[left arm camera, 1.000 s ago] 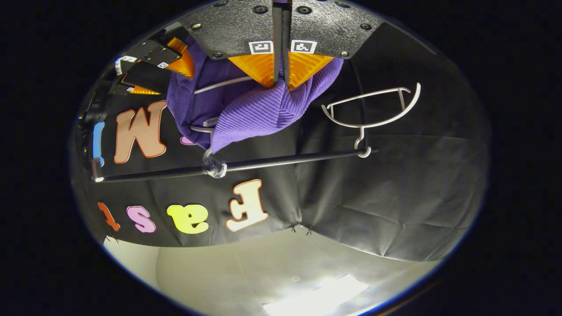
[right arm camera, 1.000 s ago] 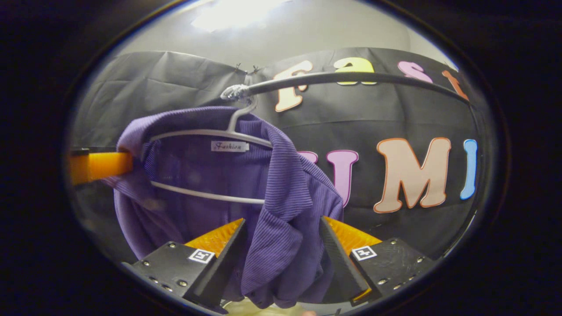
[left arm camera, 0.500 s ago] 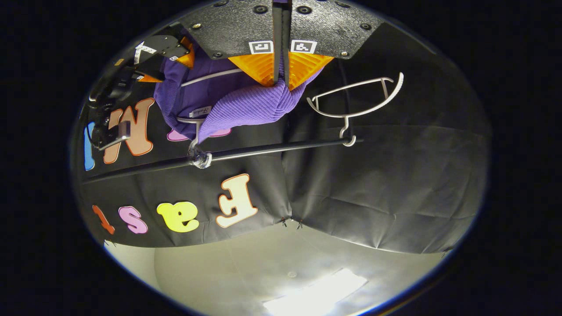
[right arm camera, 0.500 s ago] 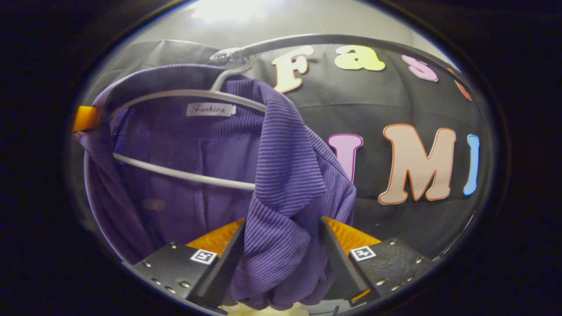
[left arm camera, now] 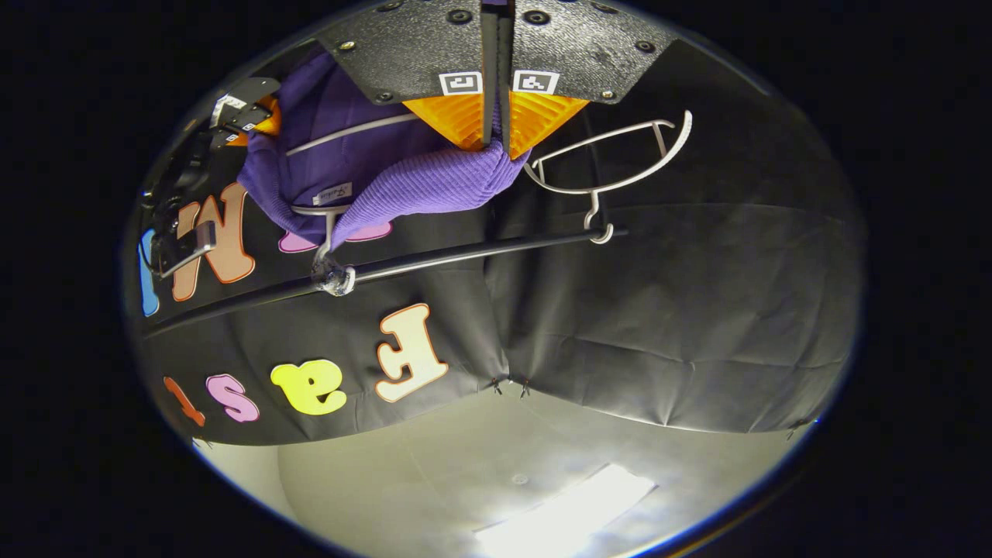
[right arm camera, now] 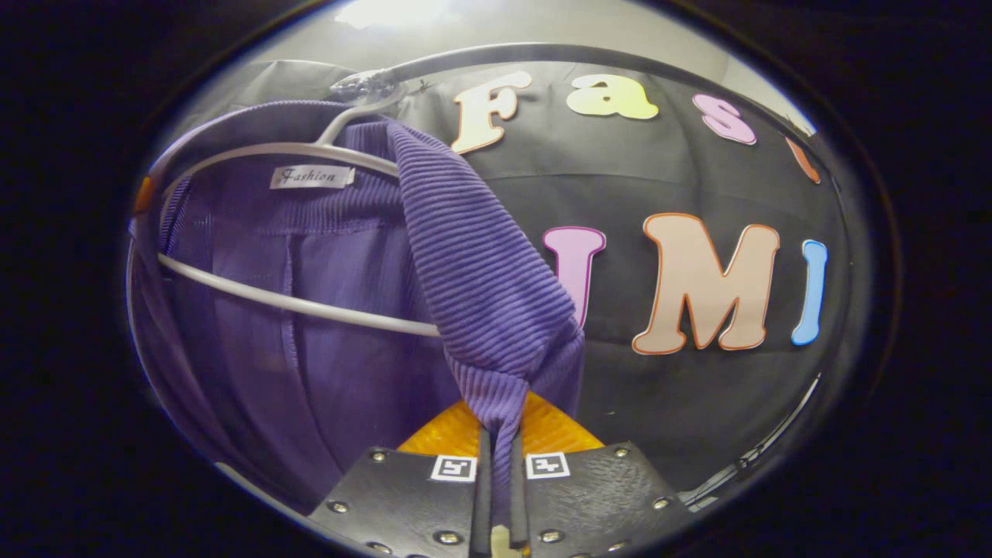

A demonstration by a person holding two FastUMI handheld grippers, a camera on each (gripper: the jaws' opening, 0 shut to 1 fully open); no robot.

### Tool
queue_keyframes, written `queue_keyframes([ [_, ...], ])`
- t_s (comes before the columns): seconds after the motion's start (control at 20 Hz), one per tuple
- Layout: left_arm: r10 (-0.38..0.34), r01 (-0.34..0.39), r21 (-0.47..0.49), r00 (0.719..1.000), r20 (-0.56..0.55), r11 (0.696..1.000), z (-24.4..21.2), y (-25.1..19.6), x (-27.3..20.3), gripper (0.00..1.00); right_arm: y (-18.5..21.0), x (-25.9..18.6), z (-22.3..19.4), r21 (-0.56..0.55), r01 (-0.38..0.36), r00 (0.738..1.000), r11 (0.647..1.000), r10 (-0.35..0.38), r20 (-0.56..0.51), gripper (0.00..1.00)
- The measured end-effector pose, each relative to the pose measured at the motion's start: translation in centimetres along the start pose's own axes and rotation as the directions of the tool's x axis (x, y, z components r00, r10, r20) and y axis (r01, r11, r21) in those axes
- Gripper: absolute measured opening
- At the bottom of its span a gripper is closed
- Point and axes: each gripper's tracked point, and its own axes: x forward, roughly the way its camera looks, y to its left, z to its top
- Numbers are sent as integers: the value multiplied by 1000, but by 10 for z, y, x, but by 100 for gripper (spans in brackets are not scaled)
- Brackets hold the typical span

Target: Grasp the clothes on the hanger with both hands and then place them into the laundry hamper below.

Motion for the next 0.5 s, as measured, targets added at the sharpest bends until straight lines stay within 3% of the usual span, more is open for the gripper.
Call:
queue_keyframes([
  [0.5,13,-13,-13,1000,20,1000,12,16,13,0,-62,11,53,-45,144,979,989,-135,153,9],
])
